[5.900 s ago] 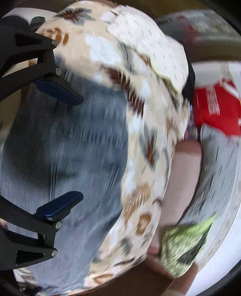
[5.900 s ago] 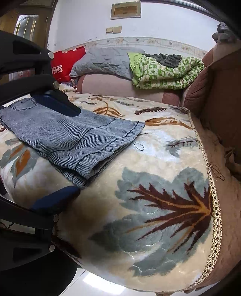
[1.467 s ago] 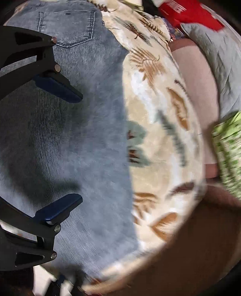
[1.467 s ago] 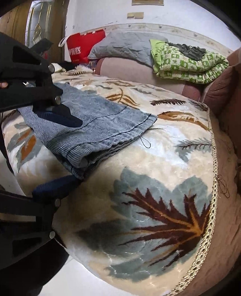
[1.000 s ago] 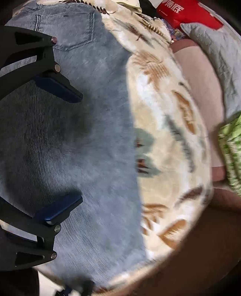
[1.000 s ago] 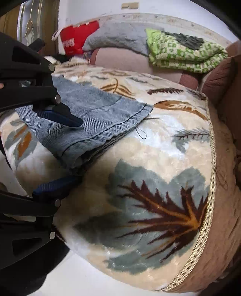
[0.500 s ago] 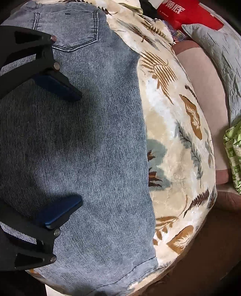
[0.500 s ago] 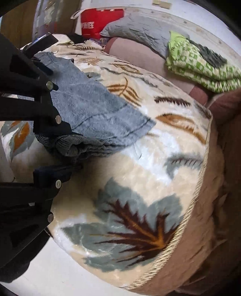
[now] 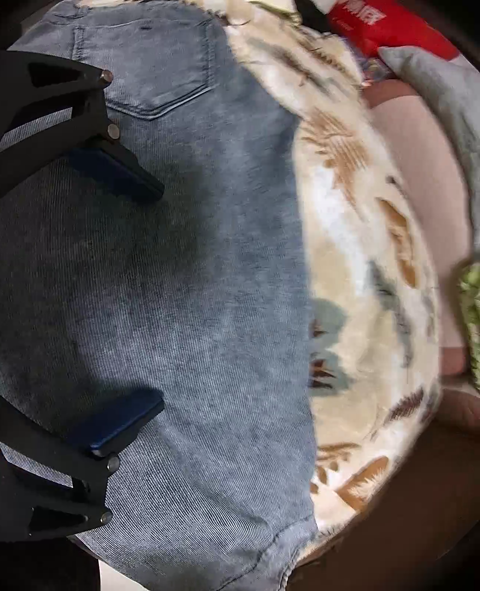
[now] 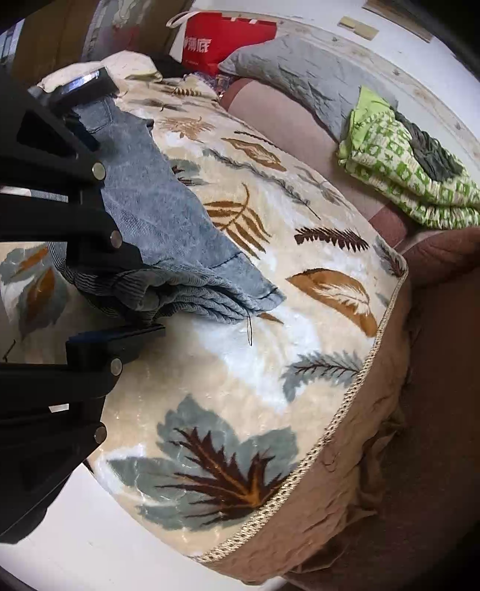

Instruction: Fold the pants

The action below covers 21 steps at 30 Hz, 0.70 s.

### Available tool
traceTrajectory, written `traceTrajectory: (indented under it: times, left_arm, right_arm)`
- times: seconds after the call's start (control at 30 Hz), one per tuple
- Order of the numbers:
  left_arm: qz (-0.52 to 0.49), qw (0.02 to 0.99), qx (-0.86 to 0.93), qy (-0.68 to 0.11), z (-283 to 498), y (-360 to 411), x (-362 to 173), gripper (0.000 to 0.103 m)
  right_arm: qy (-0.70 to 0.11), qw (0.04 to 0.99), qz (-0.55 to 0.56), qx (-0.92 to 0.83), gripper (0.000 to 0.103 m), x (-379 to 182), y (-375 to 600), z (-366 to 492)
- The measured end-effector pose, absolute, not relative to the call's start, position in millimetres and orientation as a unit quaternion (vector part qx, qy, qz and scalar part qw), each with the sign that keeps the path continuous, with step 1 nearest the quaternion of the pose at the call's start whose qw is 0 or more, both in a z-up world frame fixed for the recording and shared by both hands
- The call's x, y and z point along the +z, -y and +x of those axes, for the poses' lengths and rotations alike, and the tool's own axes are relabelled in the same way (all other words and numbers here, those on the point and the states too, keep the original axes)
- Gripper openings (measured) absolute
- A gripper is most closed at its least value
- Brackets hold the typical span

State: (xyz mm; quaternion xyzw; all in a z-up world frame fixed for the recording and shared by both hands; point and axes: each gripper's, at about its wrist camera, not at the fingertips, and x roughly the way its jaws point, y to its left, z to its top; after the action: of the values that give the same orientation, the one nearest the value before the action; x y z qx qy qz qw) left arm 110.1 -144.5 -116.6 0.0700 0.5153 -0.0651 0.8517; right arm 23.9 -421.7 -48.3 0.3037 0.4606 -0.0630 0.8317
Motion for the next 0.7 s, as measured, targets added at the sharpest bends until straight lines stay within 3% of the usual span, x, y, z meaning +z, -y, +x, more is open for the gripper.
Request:
traceTrajectory:
  times: [0.3, 0.53, 0.7]
  left_arm:
    - [0.017, 0.863, -0.069, -0.500, 97.7, 117.5, -89.0, 0.102]
    - [-0.063, 0.891, -0.018, -0.449, 69.2, 19.6, -48.6, 0.102]
    - [-0.107, 0.896, 0.058, -0.428, 40.4, -59.3, -38.8, 0.102]
  right_arm:
    - [-0.445, 0.853, 0.269, -0.049, 0.025, -23.6, 395.7, 26.7]
    - [-0.392, 0.901, 0.174, 0.061, 0.025, 32.1, 275.7, 35.5]
    - [-0.394, 0.897, 0.122, 0.157, 0.026, 3.9, 169.7, 28.4]
